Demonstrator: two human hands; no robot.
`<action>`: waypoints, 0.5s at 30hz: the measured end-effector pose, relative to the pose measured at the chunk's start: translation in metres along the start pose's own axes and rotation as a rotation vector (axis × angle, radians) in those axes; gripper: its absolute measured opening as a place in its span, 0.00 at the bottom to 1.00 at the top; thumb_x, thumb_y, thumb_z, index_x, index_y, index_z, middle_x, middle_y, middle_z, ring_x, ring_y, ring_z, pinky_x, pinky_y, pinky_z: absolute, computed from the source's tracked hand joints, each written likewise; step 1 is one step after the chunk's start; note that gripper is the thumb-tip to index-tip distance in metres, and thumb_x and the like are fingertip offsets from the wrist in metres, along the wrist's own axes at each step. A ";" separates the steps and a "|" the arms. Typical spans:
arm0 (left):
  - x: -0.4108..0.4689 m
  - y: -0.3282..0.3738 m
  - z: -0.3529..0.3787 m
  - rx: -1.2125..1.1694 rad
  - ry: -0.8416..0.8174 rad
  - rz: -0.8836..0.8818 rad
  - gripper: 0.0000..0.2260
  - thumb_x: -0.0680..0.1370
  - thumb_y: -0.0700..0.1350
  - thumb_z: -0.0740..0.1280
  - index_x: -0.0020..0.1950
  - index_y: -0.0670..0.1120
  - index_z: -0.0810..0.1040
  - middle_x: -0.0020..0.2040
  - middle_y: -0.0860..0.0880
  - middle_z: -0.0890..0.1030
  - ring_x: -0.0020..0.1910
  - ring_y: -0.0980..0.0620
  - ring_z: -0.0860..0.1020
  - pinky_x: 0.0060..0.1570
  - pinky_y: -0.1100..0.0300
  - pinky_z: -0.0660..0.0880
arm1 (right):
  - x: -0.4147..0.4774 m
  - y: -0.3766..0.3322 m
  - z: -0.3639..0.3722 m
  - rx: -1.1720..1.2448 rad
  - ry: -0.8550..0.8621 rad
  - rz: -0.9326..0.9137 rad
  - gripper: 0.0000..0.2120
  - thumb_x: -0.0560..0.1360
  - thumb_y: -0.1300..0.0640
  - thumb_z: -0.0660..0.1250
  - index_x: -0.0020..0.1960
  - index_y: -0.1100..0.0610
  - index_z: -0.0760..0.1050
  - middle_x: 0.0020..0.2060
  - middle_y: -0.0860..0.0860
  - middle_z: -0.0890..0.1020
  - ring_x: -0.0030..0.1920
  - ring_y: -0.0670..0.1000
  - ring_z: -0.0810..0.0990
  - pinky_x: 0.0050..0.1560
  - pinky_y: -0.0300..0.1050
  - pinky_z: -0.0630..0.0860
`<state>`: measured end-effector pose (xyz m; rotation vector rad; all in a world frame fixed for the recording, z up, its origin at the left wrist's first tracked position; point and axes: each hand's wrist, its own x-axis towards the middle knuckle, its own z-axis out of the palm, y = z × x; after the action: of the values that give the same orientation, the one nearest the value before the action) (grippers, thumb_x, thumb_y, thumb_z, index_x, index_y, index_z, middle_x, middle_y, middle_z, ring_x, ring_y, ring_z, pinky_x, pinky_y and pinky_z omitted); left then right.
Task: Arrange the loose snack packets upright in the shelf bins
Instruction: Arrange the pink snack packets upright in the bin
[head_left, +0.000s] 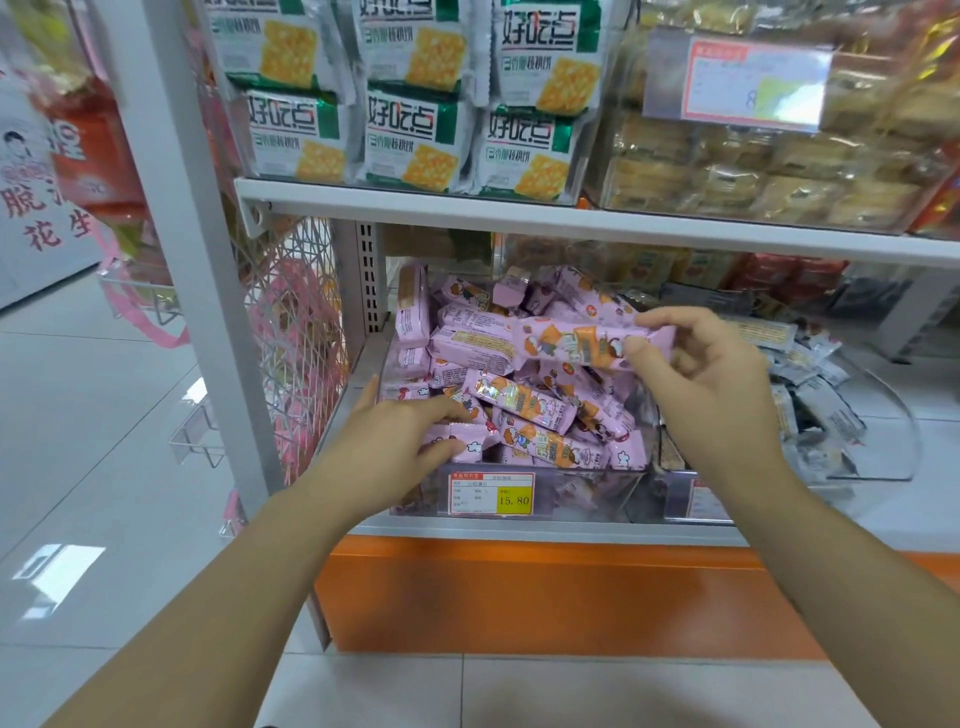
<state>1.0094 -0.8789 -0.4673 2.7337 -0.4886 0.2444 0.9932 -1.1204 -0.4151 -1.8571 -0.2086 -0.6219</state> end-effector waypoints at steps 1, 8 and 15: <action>0.000 -0.001 0.001 -0.019 0.008 0.009 0.15 0.80 0.52 0.63 0.66 0.57 0.73 0.54 0.55 0.82 0.49 0.53 0.79 0.74 0.46 0.50 | -0.001 -0.001 -0.001 0.047 -0.034 0.052 0.06 0.75 0.60 0.68 0.46 0.49 0.75 0.45 0.50 0.82 0.42 0.45 0.82 0.39 0.36 0.77; 0.000 -0.002 0.004 -0.048 0.032 0.029 0.14 0.79 0.51 0.65 0.65 0.57 0.74 0.60 0.58 0.78 0.59 0.56 0.76 0.74 0.43 0.48 | 0.002 0.001 0.006 -0.190 -0.320 0.121 0.12 0.76 0.55 0.68 0.56 0.47 0.70 0.53 0.44 0.77 0.44 0.33 0.76 0.46 0.33 0.74; -0.001 0.001 0.001 -0.024 0.017 0.000 0.15 0.79 0.51 0.64 0.66 0.58 0.72 0.60 0.61 0.78 0.53 0.58 0.78 0.74 0.46 0.38 | 0.001 0.002 0.019 -0.065 -0.299 0.162 0.04 0.77 0.56 0.64 0.50 0.49 0.75 0.49 0.45 0.78 0.48 0.62 0.80 0.49 0.56 0.80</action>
<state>1.0078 -0.8800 -0.4682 2.7063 -0.4836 0.2599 1.0010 -1.1036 -0.4210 -2.0028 -0.2328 -0.2410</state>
